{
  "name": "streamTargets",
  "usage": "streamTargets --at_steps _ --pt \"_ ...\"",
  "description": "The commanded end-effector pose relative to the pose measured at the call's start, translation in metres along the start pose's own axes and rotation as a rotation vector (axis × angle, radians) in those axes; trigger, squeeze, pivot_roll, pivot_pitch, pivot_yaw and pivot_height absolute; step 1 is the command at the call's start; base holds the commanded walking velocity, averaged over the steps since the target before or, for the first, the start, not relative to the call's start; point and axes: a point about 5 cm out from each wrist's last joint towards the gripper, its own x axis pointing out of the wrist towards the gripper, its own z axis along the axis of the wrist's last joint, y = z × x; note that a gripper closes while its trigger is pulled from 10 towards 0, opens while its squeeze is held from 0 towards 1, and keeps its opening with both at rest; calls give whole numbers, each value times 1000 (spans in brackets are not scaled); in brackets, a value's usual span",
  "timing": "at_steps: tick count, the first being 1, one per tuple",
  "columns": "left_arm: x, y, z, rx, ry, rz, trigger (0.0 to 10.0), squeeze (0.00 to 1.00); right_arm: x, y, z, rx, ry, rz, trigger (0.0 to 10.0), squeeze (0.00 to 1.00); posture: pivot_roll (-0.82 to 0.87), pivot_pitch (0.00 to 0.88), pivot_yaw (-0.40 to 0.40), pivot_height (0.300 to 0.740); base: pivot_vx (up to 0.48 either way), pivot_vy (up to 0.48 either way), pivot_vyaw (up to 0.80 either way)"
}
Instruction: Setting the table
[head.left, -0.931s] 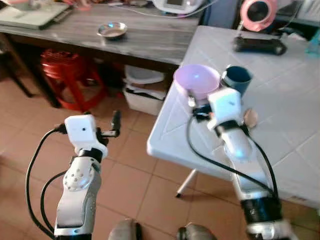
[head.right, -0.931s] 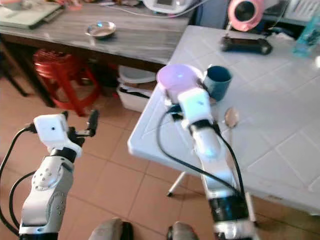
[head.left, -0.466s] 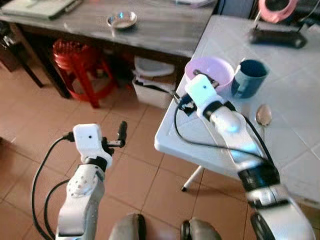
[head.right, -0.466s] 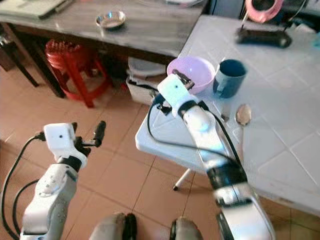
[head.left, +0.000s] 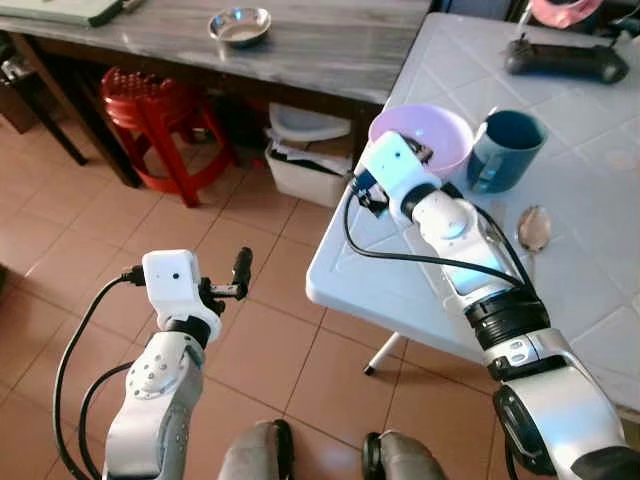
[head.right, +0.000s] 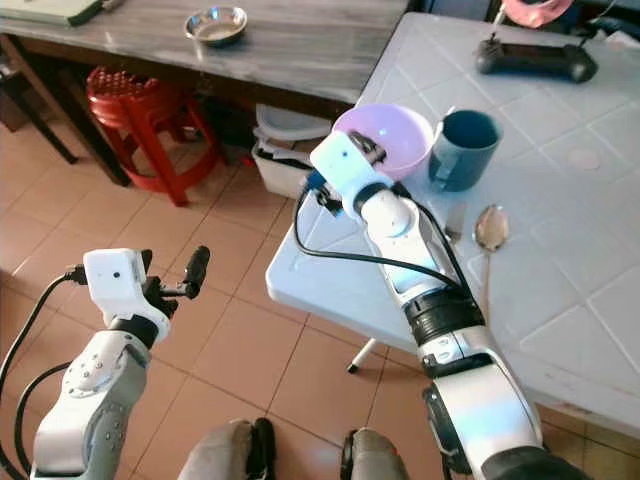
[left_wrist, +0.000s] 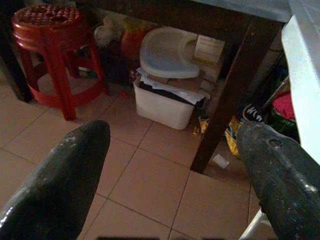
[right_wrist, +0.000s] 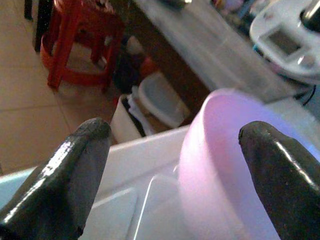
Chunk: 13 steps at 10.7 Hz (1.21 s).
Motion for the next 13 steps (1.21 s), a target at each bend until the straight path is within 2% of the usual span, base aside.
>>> streamTargets --at_steps 1,2,3,4,6,13 --pt "-2 3 2 10 8 -5 10000 0 3 -5 4 4 -1 -17 10000 0 101 208 87 740 0 0 0" --pt "-2 3 1 11 15 -8 10000 0 5 -5 -1 25 31 -10 9922 0 99 209 88 740 0 0 0" --pt "-2 -1 -4 29 68 -30 10000 0 6 -2 -10 100 87 33 0 0 101 210 99 740 0 0 0" --pt "-2 -2 -4 34 69 -45 10000 0 7 -1 -11 113 96 38 0 0 99 200 99 740 0 0 0" --pt "1 0 -5 39 86 -44 10000 0 7 2 -19 53 152 72 0 0 96 184 97 740 0 0 0" --pt "1 1 -9 22 108 -37 10000 0 -2 -15 -34 -88 202 57 0 0 91 171 89 740 0 0 0"
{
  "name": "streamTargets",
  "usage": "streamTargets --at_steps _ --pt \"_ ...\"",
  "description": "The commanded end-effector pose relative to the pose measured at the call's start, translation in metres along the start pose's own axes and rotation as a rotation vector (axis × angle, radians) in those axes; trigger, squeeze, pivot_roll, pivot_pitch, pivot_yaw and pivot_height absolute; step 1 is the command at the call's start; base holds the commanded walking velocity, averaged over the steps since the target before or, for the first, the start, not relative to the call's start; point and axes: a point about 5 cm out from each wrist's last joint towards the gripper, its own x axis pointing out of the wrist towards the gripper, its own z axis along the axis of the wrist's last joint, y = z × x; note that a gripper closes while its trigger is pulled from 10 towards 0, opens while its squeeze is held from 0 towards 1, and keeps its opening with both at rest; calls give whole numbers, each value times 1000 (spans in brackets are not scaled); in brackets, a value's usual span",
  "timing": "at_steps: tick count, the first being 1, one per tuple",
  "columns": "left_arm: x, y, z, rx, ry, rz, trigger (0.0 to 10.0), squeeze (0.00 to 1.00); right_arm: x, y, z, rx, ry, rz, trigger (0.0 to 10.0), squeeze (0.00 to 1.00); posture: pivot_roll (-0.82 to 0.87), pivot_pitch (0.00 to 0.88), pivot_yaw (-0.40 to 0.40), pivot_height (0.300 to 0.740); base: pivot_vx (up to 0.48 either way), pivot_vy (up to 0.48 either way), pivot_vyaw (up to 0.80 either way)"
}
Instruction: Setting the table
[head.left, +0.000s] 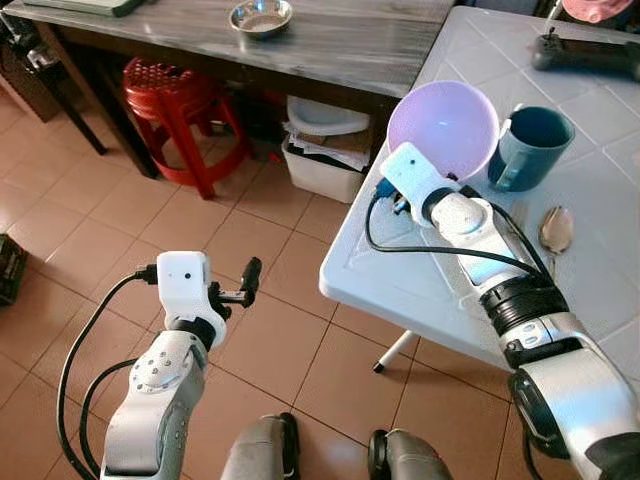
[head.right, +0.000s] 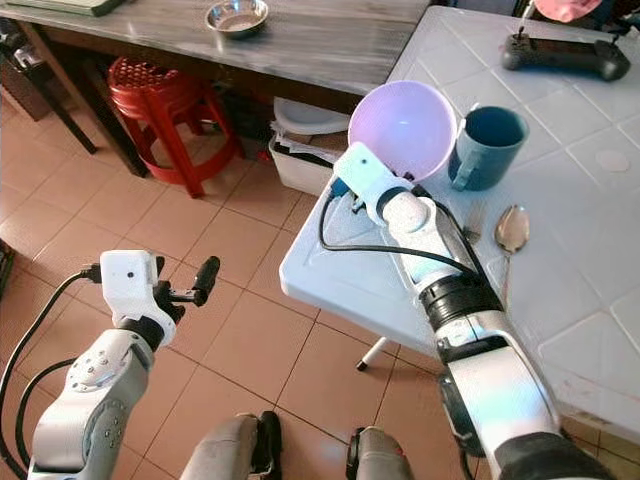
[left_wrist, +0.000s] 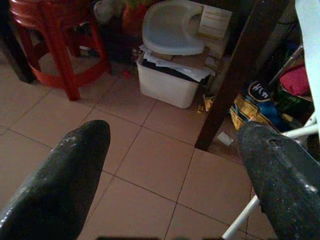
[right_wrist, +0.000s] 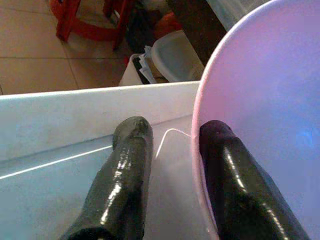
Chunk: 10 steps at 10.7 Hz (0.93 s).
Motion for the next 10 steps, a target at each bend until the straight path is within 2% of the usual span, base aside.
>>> streamTargets --at_steps 1,5,7,8,9,10 --pt "-1 3 -3 -5 19 5 10000 0 -2 3 -9 -21 34 15 0 0 91 170 91 740 0 0 0" --pt "2 4 -1 -7 7 29 10000 0 -5 -5 -12 -73 27 -16 0 0 91 164 78 740 0 0 0" --pt "0 5 -8 -11 28 41 10000 0 -14 0 -24 -68 6 -42 0 0 78 142 61 740 0 0 0" --pt "3 5 -7 -20 16 44 10000 0 -20 3 -20 -66 -71 -80 0 0 71 133 61 740 0 0 0" --pt "4 4 -6 -21 4 40 10000 0 -26 4 -7 -41 -191 -124 0 0 67 129 63 740 0 0 0" --pt "5 5 -6 -17 1 44 10000 0 -32 10 -6 -34 -224 -144 0 0 61 123 62 740 0 0 0"
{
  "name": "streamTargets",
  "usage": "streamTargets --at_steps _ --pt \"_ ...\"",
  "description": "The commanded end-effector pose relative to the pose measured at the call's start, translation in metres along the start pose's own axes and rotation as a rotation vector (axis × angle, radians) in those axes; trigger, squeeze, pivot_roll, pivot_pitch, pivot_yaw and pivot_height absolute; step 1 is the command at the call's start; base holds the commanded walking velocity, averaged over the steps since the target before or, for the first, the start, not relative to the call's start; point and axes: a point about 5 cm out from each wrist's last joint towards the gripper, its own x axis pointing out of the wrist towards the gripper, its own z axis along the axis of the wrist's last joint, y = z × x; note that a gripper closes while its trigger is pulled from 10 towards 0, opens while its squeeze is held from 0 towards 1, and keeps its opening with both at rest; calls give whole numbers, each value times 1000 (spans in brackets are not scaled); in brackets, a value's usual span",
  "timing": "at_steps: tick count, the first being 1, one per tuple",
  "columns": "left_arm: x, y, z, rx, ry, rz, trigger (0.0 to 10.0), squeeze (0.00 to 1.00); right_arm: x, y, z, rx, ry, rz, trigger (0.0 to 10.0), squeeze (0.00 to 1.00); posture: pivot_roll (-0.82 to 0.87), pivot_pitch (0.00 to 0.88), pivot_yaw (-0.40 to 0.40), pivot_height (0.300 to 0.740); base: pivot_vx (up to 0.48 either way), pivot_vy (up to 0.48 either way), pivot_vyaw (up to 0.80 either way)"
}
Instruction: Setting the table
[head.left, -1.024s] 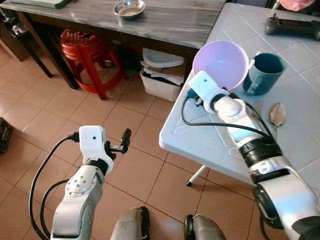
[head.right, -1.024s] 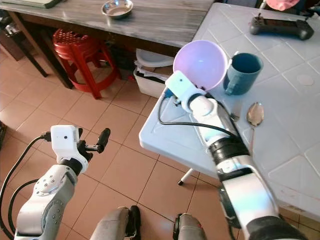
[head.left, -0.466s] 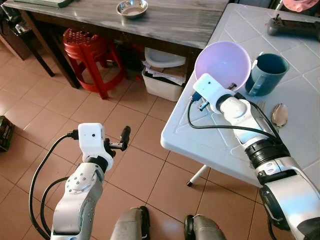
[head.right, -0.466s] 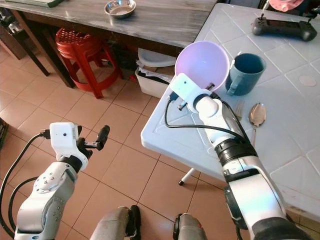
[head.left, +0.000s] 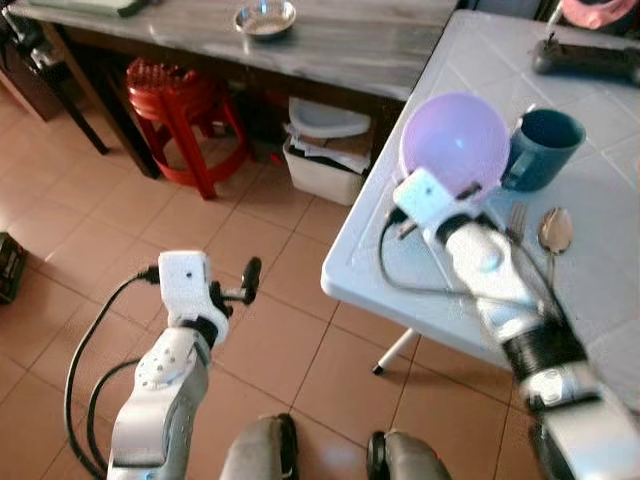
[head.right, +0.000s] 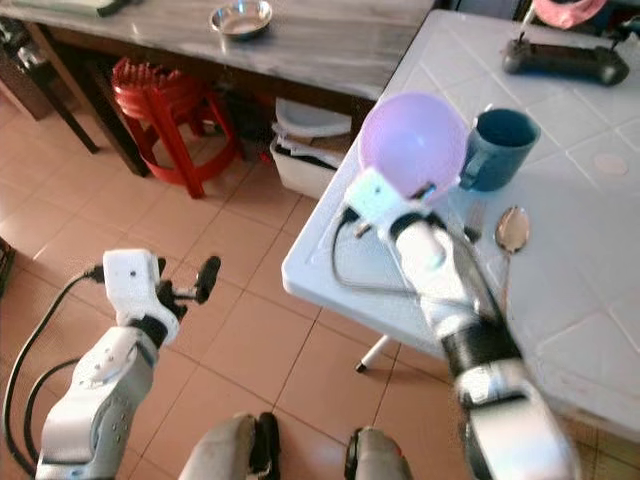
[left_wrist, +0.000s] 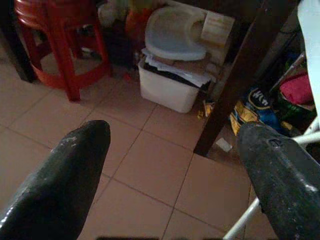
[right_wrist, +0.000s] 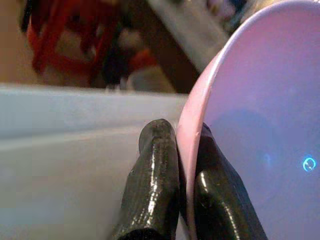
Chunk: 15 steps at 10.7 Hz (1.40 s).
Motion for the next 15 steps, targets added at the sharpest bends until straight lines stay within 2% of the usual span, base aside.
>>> streamTargets --at_steps 1,3,4,7,8,9,12,13,15 --pt "0 8 -2 3 2 46 10000 0 -2 -1 14 12 -79 -32 0 0 60 120 62 740 0 0 0" --pt "10 11 9 37 -51 73 10000 0 -18 18 38 91 -228 -42 0 0 52 103 52 740 0 480 0" --pt "13 12 11 40 -66 83 10000 0 -22 23 44 150 -250 -45 0 0 47 95 52 740 0 480 0" --pt "13 15 16 81 -114 99 10000 0 -34 29 44 321 -231 -74 0 0 45 88 54 740 0 480 0" --pt "12 15 18 117 -139 95 10000 0 -40 32 41 354 -219 -71 471 0 44 87 55 740 0 428 0" --pt "12 14 19 136 -149 88 10000 0 -43 35 41 373 -218 -69 10000 0 41 85 55 740 330 349 0" --pt "12 8 19 151 -158 62 10000 0 -46 35 43 393 -216 -86 10000 0 40 85 58 740 380 292 0" --pt "11 5 18 154 -163 49 10000 0 -46 34 39 410 -183 -92 10000 0 40 84 59 740 401 262 -800" --pt "12 4 18 154 -166 46 10000 0 -46 32 41 410 -188 -97 10000 0 39 85 58 740 399 268 -800"
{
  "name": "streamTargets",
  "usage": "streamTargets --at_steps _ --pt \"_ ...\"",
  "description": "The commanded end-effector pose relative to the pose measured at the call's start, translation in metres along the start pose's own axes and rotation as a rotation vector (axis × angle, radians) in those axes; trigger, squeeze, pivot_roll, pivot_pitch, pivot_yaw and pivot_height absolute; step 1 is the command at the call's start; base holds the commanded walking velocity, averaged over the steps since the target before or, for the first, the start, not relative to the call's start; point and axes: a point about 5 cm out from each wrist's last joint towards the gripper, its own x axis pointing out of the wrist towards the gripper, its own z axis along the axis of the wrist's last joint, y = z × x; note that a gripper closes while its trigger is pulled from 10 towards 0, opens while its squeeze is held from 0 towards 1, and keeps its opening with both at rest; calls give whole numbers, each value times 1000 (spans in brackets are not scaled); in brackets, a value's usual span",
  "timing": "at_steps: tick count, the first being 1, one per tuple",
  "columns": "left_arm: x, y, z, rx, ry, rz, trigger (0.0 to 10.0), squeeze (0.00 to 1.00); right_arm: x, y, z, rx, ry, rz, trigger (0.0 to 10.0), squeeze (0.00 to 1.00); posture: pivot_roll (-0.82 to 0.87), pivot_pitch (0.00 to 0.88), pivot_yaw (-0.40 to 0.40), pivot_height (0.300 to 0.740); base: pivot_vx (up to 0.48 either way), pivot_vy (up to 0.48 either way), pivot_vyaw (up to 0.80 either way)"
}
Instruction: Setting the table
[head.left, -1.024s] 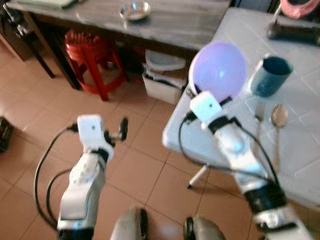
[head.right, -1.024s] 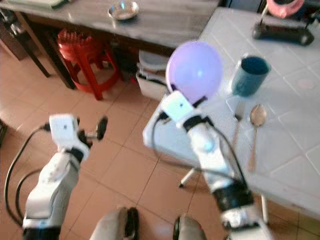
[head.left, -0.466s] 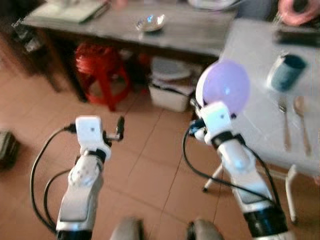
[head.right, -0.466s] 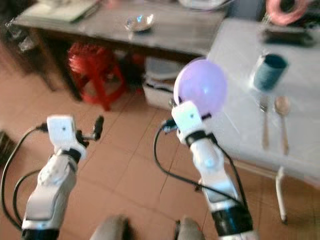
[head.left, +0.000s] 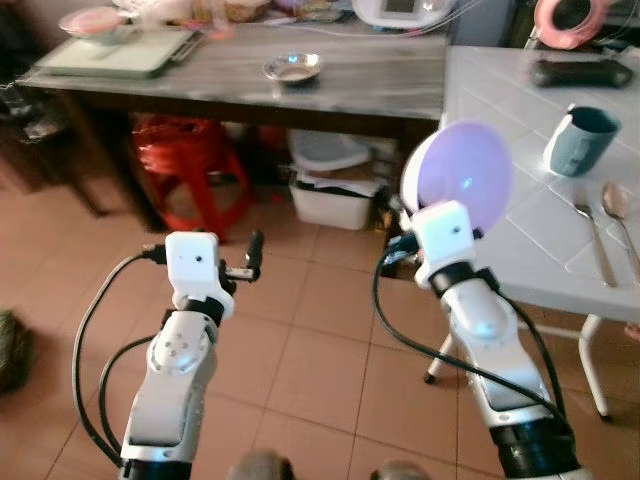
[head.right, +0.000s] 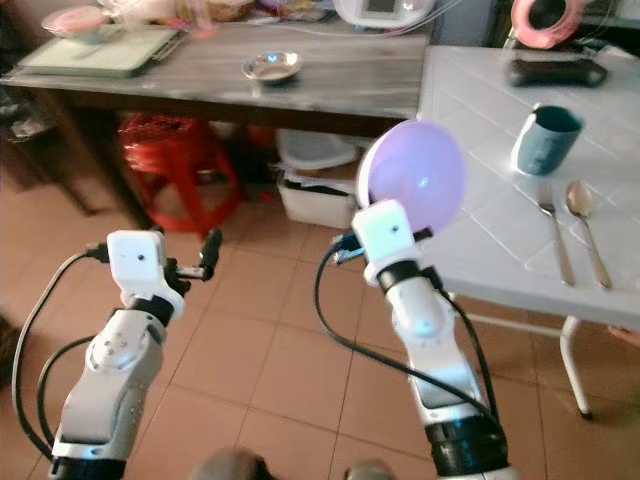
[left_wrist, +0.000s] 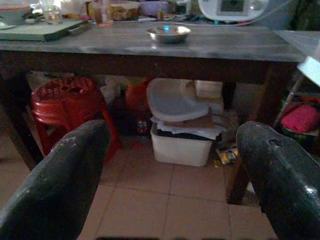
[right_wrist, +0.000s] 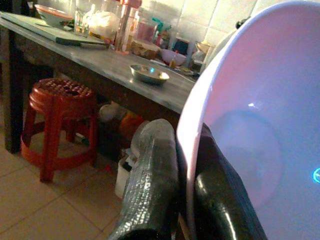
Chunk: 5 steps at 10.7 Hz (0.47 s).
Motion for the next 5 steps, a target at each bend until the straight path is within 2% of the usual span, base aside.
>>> streamTargets --at_steps 1,5 --pt "-1 9 1 25 -3 31 10000 0 6 8 15 12 -60 24 10000 0 39 89 58 740 398 266 -463" --pt "0 9 2 16 -14 31 10000 0 6 10 17 5 -72 34 10000 0 39 86 58 740 398 269 0"
